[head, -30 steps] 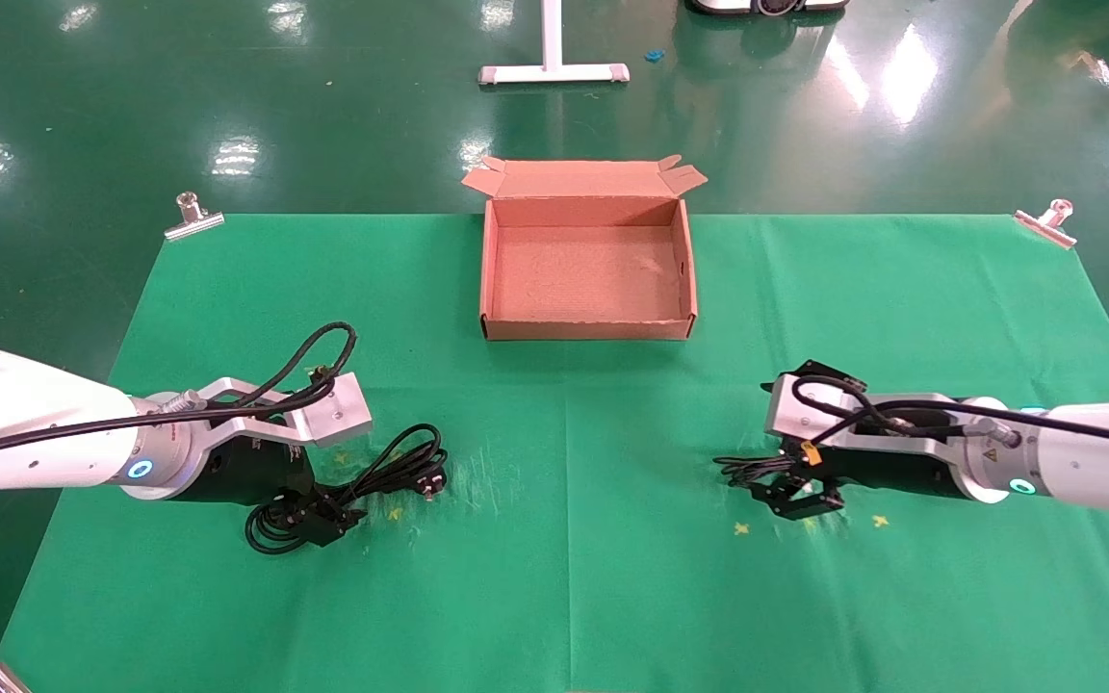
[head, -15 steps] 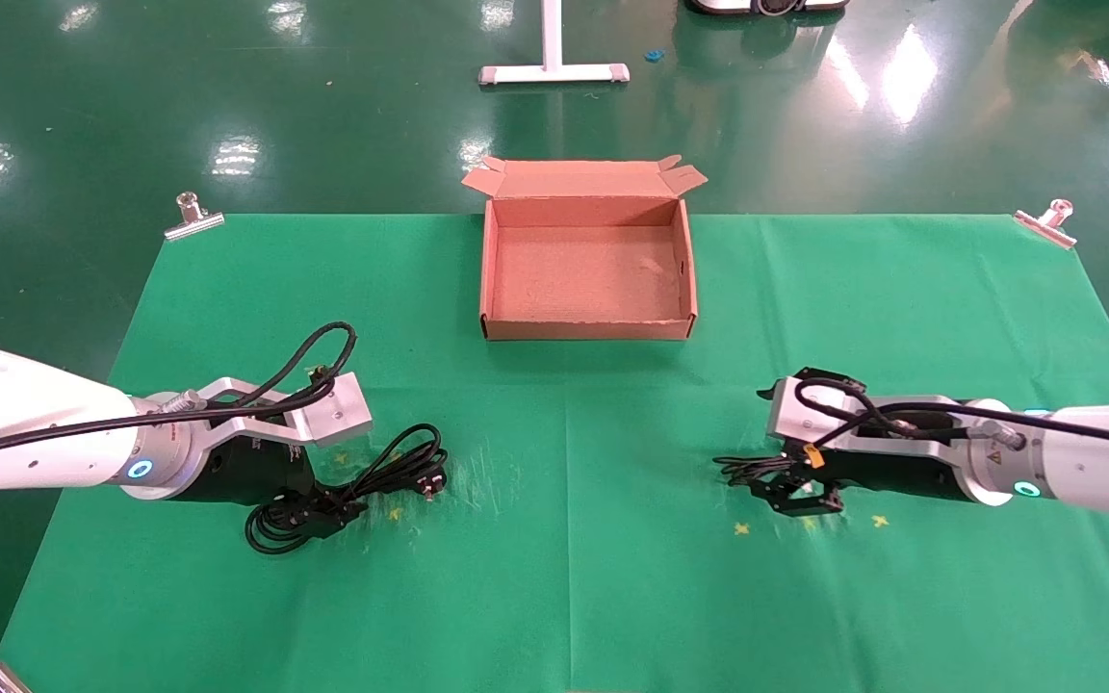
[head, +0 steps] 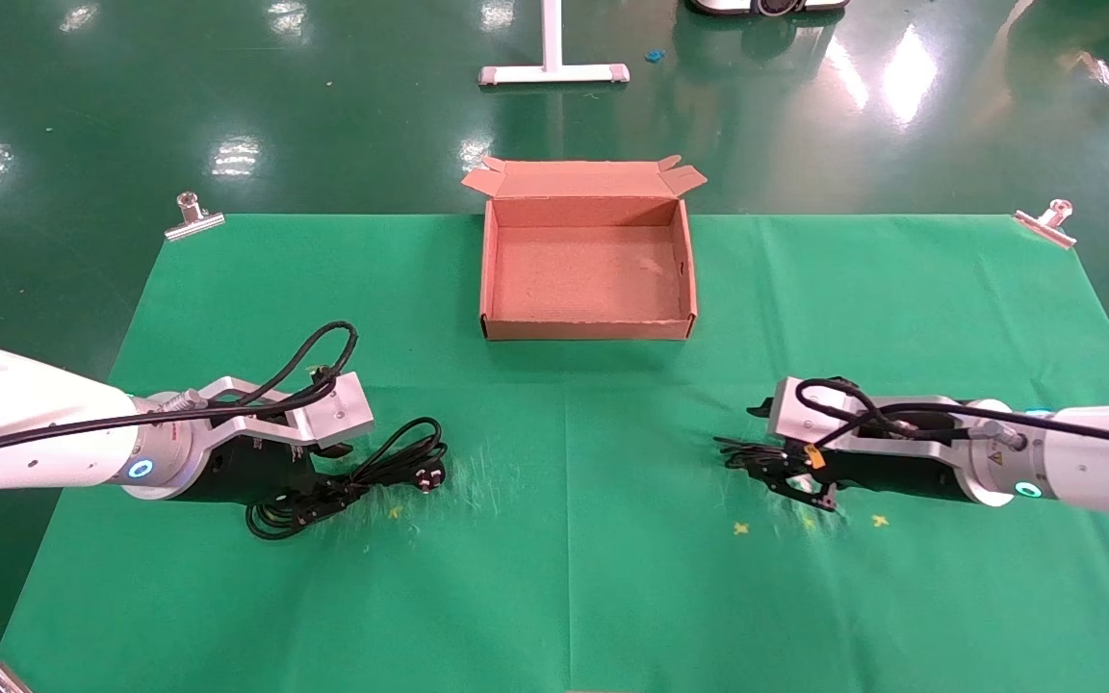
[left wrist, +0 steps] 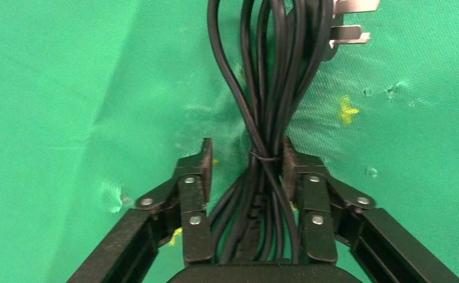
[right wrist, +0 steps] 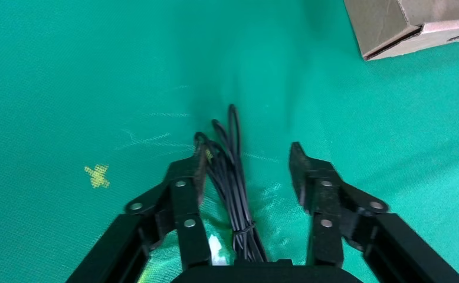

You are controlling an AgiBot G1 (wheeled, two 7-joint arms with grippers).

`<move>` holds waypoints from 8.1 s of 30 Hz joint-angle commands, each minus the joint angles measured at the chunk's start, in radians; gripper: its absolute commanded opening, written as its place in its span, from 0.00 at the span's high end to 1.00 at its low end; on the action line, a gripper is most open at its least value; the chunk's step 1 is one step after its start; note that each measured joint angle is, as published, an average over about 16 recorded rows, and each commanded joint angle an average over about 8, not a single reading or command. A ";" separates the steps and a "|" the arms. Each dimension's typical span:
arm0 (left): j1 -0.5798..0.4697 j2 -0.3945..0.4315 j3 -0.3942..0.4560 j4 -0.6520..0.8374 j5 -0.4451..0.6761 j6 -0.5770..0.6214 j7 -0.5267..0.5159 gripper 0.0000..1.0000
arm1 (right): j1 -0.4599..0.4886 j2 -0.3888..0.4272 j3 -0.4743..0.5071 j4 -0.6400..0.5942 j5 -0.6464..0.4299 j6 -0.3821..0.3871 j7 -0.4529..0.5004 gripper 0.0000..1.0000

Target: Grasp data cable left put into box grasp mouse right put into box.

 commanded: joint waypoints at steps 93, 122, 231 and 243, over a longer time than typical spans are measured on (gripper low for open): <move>-0.530 0.295 0.552 0.730 -0.068 -0.636 0.059 0.00 | 0.440 -0.067 0.167 -0.207 0.132 0.070 -0.094 1.00; -0.509 0.211 0.582 0.475 0.114 -0.577 -0.207 0.00 | 0.274 -0.301 -0.004 0.031 -0.129 0.180 0.100 1.00; -0.099 -0.037 0.061 0.274 -0.614 -0.232 0.208 0.00 | -0.148 0.224 0.284 0.167 1.024 -0.421 0.028 0.00; 0.070 -0.138 -0.155 0.194 -0.917 -0.091 0.383 0.00 | -0.148 0.225 0.283 0.167 1.024 -0.420 0.027 0.00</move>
